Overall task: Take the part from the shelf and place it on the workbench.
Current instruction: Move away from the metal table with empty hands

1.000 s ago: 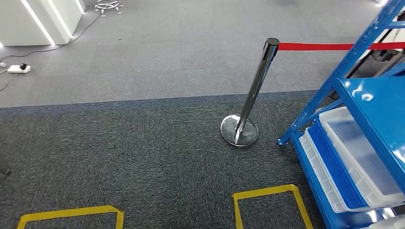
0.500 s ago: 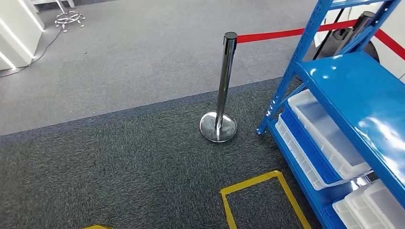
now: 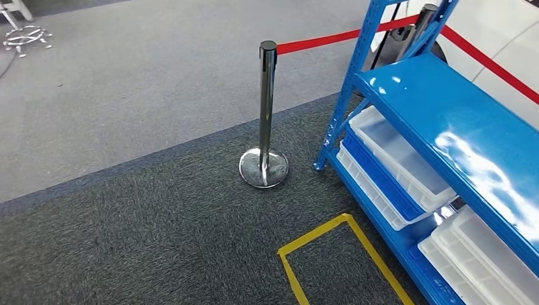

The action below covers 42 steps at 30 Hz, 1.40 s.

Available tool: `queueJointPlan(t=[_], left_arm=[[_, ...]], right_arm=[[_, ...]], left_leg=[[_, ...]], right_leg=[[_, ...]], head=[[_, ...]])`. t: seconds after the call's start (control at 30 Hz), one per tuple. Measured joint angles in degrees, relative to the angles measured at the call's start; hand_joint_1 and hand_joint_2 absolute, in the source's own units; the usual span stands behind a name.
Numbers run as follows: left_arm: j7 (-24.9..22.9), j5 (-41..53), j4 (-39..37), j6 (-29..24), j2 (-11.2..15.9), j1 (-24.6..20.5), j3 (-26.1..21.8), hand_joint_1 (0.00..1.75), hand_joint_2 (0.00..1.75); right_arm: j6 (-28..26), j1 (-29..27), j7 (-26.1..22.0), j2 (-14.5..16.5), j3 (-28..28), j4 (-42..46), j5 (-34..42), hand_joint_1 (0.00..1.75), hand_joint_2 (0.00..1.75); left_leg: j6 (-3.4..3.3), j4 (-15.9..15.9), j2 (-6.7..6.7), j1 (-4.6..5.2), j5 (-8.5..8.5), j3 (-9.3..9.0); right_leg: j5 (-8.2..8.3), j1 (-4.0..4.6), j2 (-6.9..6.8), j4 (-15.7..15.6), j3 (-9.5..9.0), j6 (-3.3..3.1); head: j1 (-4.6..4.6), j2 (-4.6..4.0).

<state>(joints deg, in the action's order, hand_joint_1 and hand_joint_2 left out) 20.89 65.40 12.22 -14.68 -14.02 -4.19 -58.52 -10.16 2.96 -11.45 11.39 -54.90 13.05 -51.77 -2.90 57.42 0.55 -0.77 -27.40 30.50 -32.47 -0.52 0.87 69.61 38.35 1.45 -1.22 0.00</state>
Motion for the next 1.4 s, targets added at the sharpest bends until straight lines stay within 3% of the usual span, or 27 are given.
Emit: queueJointPlan(t=[0.03,0.07,0.1,0.13,0.2,0.27,0.37,0.43,0.5,0.53,0.57,0.6,0.67,0.73,0.8,0.83,0.87,0.93,1.0,1.07,1.1,1.13,1.23,1.3,1.37,1.4], left_arm=[[0.03,-0.01,0.00,0.01,0.01,0.06,-0.03,0.00,0.00],[0.07,-0.02,0.00,0.00,0.01,0.08,-0.09,0.00,0.00],[0.11,-0.02,0.00,-0.01,0.01,0.05,-0.15,0.00,0.00],[0.15,-0.02,0.00,0.00,0.01,0.01,-0.22,0.00,0.00],[0.19,-0.02,0.00,0.01,0.01,-0.02,-0.33,0.00,0.00],[0.13,-0.02,0.00,0.00,0.02,-0.06,-0.45,0.00,0.00],[0.11,-0.03,0.00,0.00,0.04,-0.36,-0.59,0.00,0.00],[0.25,-0.05,0.00,0.02,0.06,-0.40,-0.72,0.00,0.00],[0.30,-0.08,0.00,0.03,0.08,-0.27,-0.87,0.00,0.00],[0.28,-0.10,0.00,0.03,0.09,-0.18,-0.92,0.00,0.00],[0.26,-0.10,0.00,0.03,0.09,-0.10,-0.94,0.00,0.00],[0.24,-0.10,0.00,0.03,0.10,-0.05,-0.96,0.00,0.00],[0.20,-0.09,0.00,0.03,0.10,0.01,-0.98,0.00,0.00],[0.12,-0.05,0.00,0.03,0.22,0.08,-1.02,0.00,0.00],[0.03,-0.02,0.00,0.03,0.36,0.00,-1.04,0.00,0.00],[0.03,-0.02,0.00,0.03,0.37,-0.10,-1.05,0.00,0.00],[0.07,-0.01,0.00,0.03,0.38,-0.18,-1.06,0.00,0.00],[0.17,-0.02,0.00,0.04,0.39,-0.18,-1.07,0.00,0.00],[0.24,-0.01,0.00,0.07,0.39,-0.04,-1.07,0.00,0.00],[0.26,-0.02,0.00,0.09,0.40,0.10,-1.07,0.00,0.00],[0.28,-0.02,0.00,0.09,0.40,0.12,-1.07,0.00,0.00],[0.28,-0.02,0.00,0.10,0.40,0.10,-1.07,0.00,0.00],[0.28,0.02,0.00,0.09,0.40,0.04,-1.07,0.00,0.00],[0.27,0.04,0.00,0.08,0.40,-0.02,-1.07,0.00,0.00],[0.30,0.04,0.00,0.08,0.41,-0.21,-1.07,0.00,0.00],[0.34,0.05,0.00,0.08,0.43,-0.31,-1.08,0.00,0.00]], right_arm=[[0.05,0.03,0.00,0.00,0.00,0.00,-0.01,0.00,0.00],[0.11,0.01,0.00,0.00,-0.01,0.00,-0.02,0.00,0.00],[0.16,-0.03,0.00,0.00,-0.01,0.00,-0.03,0.00,0.00],[0.20,-0.07,0.00,0.00,-0.02,0.00,-0.04,0.00,0.00],[0.22,-0.08,-0.01,0.01,-0.02,-0.01,-0.08,0.00,0.00],[0.24,0.00,-0.01,0.03,-0.01,-0.02,-0.16,0.00,0.00],[0.22,-0.06,-0.07,0.06,-0.01,-0.02,-0.33,0.00,0.00],[0.15,0.02,-0.19,0.08,-0.02,-0.01,-0.48,0.00,0.00],[0.11,0.14,-0.23,0.09,-0.02,0.00,-0.58,0.00,0.00],[0.12,0.15,-0.22,0.09,-0.02,-0.01,-0.61,0.00,0.00],[0.14,0.12,-0.21,0.09,-0.02,-0.01,-0.65,0.00,0.00],[0.15,0.08,-0.20,0.10,-0.02,-0.02,-0.67,0.00,0.00],[0.17,0.04,-0.17,0.14,-0.02,-0.02,-0.72,0.00,0.00],[0.19,0.11,-0.03,0.27,-0.02,-0.07,-0.79,0.00,0.00],[0.22,0.07,0.12,0.38,-0.02,-0.11,-0.92,0.00,0.00],[0.23,-0.03,0.15,0.38,-0.02,-0.13,-0.97,0.00,0.00],[0.23,-0.12,0.15,0.38,-0.02,-0.15,-1.01,0.00,0.00],[0.26,-0.12,0.14,0.36,-0.03,-0.17,-1.04,0.00,0.00],[0.29,0.03,0.11,0.35,-0.03,-0.17,-1.05,0.00,0.00],[0.34,0.10,0.08,0.35,-0.04,-0.17,-1.06,0.00,0.00],[0.37,0.07,0.05,0.34,-0.04,-0.17,-1.07,0.00,0.00],[0.39,0.01,0.05,0.33,-0.04,-0.17,-1.07,0.00,0.00],[0.41,-0.04,0.04,0.27,-0.04,-0.17,-1.08,0.00,0.00],[0.43,0.07,0.03,0.26,-0.04,-0.17,-1.10,0.00,0.00],[0.43,0.03,0.02,0.26,-0.04,-0.17,-1.13,0.00,0.00],[0.43,-0.01,0.02,0.26,-0.04,-0.17,-1.13,0.00,0.00]], left_leg=[[-0.02,0.02,0.84,0.03,-0.11,-0.01],[0.01,0.04,1.63,0.04,-0.23,-0.06],[0.08,0.06,2.35,0.04,-0.37,-0.17],[0.21,0.08,2.99,0.03,-0.54,-0.37],[0.74,0.19,4.12,0.16,-1.02,-0.84],[1.44,0.25,5.04,0.40,-1.45,-1.22],[2.43,0.31,5.98,0.35,-2.00,-1.91],[2.92,3.28,3.76,0.08,-4.17,-0.84],[3.14,10.58,0.88,-0.08,-7.87,2.72],[3.20,14.33,0.29,-0.10,-9.16,4.70],[3.20,16.58,0.06,-0.09,-9.39,6.05],[3.11,16.75,-0.07,-0.09,-8.41,6.49],[2.63,10.67,-1.14,-0.07,-3.73,4.44],[2.02,3.64,-3.61,-0.04,-0.52,1.80],[1.69,1.42,-4.66,0.10,-0.27,0.94],[1.56,1.13,-4.15,0.10,-0.18,0.81],[1.32,0.79,-3.56,0.00,0.02,0.63],[0.74,-0.03,-2.17,-0.28,0.47,0.27],[0.35,-0.33,-0.65,-0.27,0.56,0.15],[0.24,-0.30,1.01,-0.23,0.42,0.18],[0.27,-0.28,1.78,-0.24,0.32,0.14],[0.36,-0.26,2.47,-0.26,0.20,0.02],[1.15,-0.08,4.11,-0.17,-0.37,-0.60],[1.89,0.04,5.05,0.06,-0.74,-0.90],[2.59,0.02,5.83,0.08,-1.00,-1.23],[2.94,0.38,5.27,-0.03,-1.45,-1.28]], right_leg=[[-1.05,-0.14,-0.24,3.10,1.61,0.16],[-1.07,-0.26,-0.38,4.52,2.37,0.29],[0.02,-0.36,-0.59,3.68,1.94,0.37],[1.91,-0.42,-1.08,0.68,0.36,0.38],[5.14,-0.21,-3.61,-7.19,-3.71,0.05],[5.94,0.20,-5.09,-10.75,-5.46,-0.58],[5.98,0.30,-3.38,-11.00,-5.48,-1.59],[6.23,0.01,-2.11,-11.39,-5.71,-2.40],[6.31,0.02,-0.81,-11.44,-5.70,-2.93],[6.29,0.12,-0.09,-11.39,-5.68,-3.05],[6.26,0.21,0.69,-11.31,-5.71,-3.10],[6.21,0.28,1.52,-11.20,-5.76,-3.11],[6.07,0.34,3.19,-10.96,-5.91,-3.02],[5.93,0.42,4.60,-10.71,-5.84,-2.63],[5.99,0.27,5.66,-10.64,-5.53,-1.93],[6.10,0.17,6.23,-10.74,-5.38,-1.51],[6.08,0.13,6.14,-10.68,-5.32,-1.18],[4.67,0.28,3.85,-8.71,-4.39,-0.60],[1.14,0.20,0.77,-2.57,-1.40,-0.17],[-1.48,-0.11,-0.16,4.05,1.90,0.27],[-1.28,-0.30,-0.36,5.02,2.37,0.50],[0.04,-0.50,-0.65,3.71,1.61,0.68],[5.27,-0.54,-3.57,-7.80,-4.53,0.41],[5.86,-0.12,-4.52,-11.10,-6.03,-0.36],[5.91,-0.01,-3.32,-11.17,-5.94,-1.15],[6.03,-0.12,-2.73,-11.36,-6.03,-1.54]], head=[[0.00,0.00],[0.01,0.00],[0.01,0.00],[0.01,0.00],[0.01,0.00],[0.02,0.00],[0.03,0.00],[0.10,0.00],[0.18,0.00],[0.17,0.00],[0.18,0.00],[0.17,0.00],[0.18,0.00],[0.17,0.00],[0.18,0.00],[0.19,0.00],[0.19,0.00],[0.06,0.00],[-0.08,0.00],[-0.08,0.00],[-0.08,0.00],[-0.08,0.00],[-0.07,0.00],[-0.04,0.00],[-0.03,0.00],[-0.03,0.00]])
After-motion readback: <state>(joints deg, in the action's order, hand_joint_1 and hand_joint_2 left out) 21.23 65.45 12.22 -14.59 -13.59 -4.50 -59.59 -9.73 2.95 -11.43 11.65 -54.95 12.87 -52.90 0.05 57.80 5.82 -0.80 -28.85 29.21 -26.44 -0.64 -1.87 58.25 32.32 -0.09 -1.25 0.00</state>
